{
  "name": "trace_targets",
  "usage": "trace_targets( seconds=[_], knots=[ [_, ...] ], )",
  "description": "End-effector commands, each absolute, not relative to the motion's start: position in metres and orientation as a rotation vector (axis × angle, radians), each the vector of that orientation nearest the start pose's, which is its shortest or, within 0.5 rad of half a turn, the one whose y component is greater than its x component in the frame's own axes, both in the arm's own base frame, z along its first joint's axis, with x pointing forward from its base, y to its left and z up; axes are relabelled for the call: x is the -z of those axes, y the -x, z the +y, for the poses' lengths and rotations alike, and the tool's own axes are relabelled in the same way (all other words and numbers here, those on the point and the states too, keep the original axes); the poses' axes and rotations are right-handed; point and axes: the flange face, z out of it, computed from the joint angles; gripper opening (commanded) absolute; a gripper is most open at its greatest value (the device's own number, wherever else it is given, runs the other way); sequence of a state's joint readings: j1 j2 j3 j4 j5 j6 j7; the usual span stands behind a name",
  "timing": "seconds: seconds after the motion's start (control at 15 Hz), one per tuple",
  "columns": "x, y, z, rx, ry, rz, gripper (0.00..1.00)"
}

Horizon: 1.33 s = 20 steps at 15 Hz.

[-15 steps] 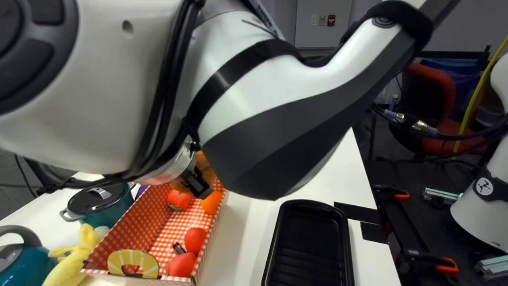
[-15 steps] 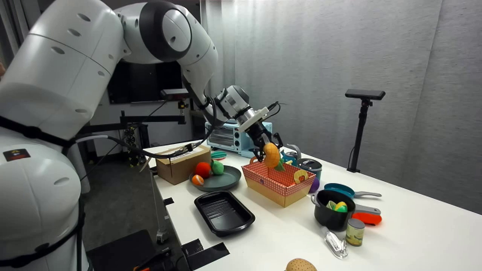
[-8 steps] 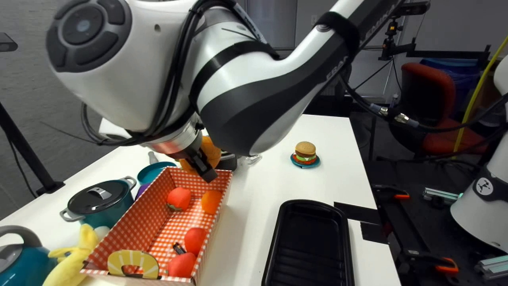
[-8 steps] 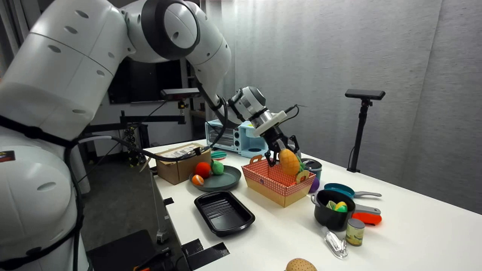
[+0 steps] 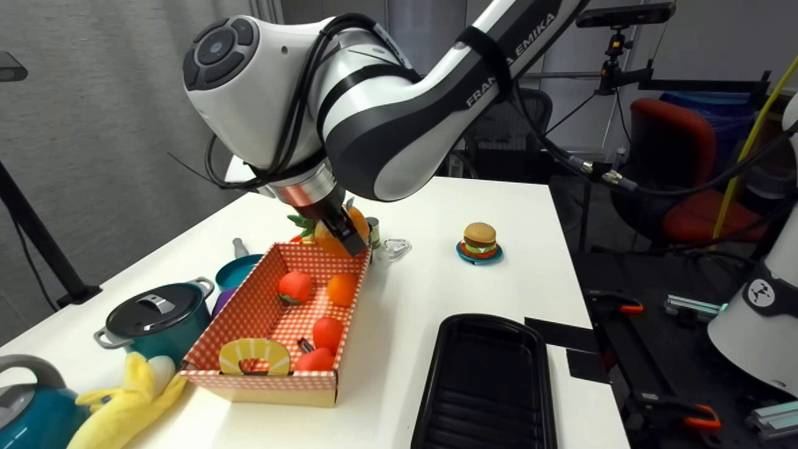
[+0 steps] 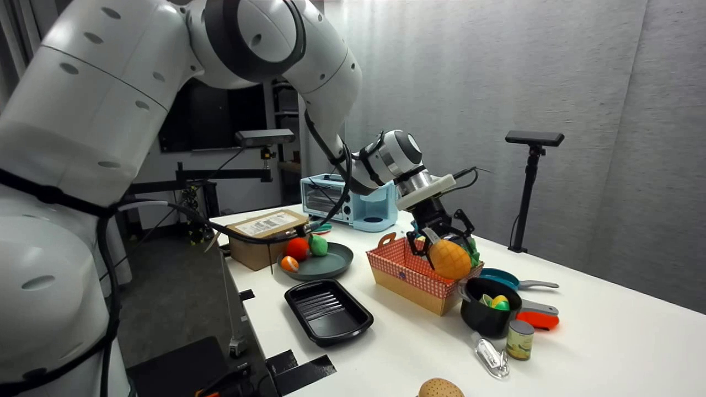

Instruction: Take the fruit pineapple toy from the black tray and put it in the orange box

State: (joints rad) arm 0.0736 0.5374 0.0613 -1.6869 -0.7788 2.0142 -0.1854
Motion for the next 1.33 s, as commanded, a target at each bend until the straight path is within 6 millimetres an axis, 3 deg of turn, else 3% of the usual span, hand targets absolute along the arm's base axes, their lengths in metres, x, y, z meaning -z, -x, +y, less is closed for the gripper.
trace_targets(
  seconds=[0.0,0.13,0.4,1.07,1.27],
  knots=[
    [-0.293,-0.655,0.026,0.287,-2.374,0.893,1.00],
    [-0.295,-0.654,0.023,0.292,-2.381,0.873,1.00],
    [-0.301,-0.647,0.037,0.286,-2.369,0.860,1.00],
    [-0.343,-0.614,0.136,0.152,-2.326,0.966,1.00],
    [-0.351,-0.595,0.145,0.179,-2.442,0.941,1.00]
  ],
)
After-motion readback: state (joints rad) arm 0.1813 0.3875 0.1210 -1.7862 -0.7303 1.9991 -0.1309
